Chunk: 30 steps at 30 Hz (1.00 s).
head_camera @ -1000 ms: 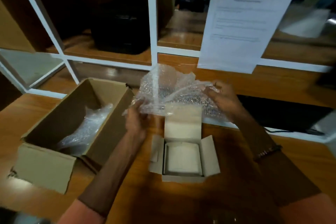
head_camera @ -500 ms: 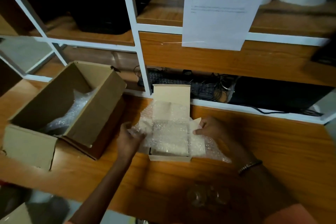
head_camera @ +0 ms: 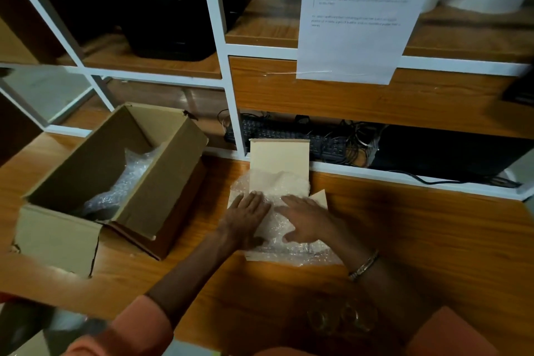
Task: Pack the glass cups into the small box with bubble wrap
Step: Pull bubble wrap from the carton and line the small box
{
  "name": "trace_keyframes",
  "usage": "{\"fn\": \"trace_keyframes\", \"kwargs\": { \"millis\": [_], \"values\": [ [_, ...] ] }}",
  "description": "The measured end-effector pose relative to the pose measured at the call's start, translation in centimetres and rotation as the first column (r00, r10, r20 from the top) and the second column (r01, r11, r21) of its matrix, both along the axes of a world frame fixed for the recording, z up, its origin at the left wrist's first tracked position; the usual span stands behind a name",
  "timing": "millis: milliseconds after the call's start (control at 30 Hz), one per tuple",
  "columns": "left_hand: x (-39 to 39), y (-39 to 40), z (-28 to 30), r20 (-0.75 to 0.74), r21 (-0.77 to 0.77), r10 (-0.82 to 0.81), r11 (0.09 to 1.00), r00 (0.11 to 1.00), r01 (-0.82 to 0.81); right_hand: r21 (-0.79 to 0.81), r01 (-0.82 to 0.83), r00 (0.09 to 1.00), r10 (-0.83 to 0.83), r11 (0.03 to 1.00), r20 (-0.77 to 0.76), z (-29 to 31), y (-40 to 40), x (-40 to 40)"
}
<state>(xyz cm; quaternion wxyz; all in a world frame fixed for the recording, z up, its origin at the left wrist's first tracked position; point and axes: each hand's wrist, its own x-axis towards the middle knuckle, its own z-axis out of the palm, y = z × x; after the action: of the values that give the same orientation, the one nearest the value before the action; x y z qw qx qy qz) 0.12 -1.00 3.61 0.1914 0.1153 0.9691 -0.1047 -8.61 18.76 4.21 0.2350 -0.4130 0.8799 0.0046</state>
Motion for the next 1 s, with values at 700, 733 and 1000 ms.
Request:
{"fn": "trace_keyframes", "kwargs": {
  "millis": [700,733,1000],
  "values": [
    [-1.2,0.7,-5.9,0.079,-0.223,-0.113,0.967,0.99,0.128,0.379,-0.224,0.927,0.316,0.898,-0.202,-5.2,-1.0,0.7],
    [-1.3,0.7,-5.8,0.09,-0.205,-0.095,0.972,0.991,0.112,0.34,-0.224,0.932,0.303,0.913,-0.199,-5.0,-0.9,0.6],
    [0.1,0.5,-3.4,-0.083,0.034,-0.054,0.998,0.995,0.057,0.053,-0.168,0.94,0.177,0.984,-0.292,-2.8,1.3,-0.6]
  ]
}}
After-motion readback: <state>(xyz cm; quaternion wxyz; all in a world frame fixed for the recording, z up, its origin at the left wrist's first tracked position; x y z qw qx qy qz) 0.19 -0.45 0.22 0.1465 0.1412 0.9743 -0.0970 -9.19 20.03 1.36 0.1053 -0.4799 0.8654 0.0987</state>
